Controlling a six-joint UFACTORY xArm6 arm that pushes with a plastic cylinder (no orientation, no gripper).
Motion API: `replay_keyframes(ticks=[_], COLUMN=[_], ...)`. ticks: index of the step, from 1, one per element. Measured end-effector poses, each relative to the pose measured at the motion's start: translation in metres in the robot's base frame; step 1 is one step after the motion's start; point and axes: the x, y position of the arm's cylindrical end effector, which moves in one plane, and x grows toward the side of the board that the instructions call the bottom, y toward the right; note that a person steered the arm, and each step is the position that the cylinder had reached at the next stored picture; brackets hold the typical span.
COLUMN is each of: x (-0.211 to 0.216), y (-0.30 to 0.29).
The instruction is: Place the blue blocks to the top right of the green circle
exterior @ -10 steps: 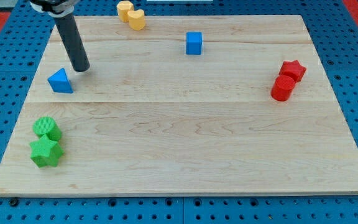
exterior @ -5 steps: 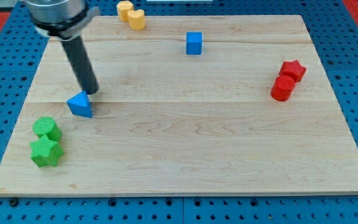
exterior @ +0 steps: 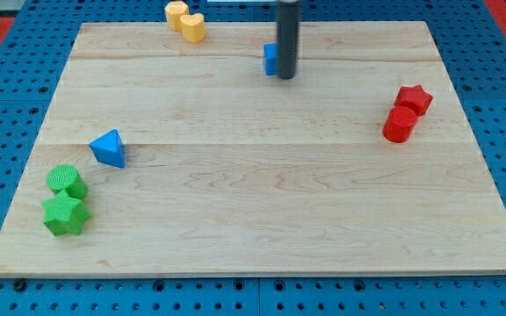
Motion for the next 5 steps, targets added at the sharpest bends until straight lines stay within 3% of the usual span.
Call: replay_keyframes(ticks=[2, 4, 5], x=[-0.075, -0.040, 0.009], y=[0.030, -0.059, -0.086])
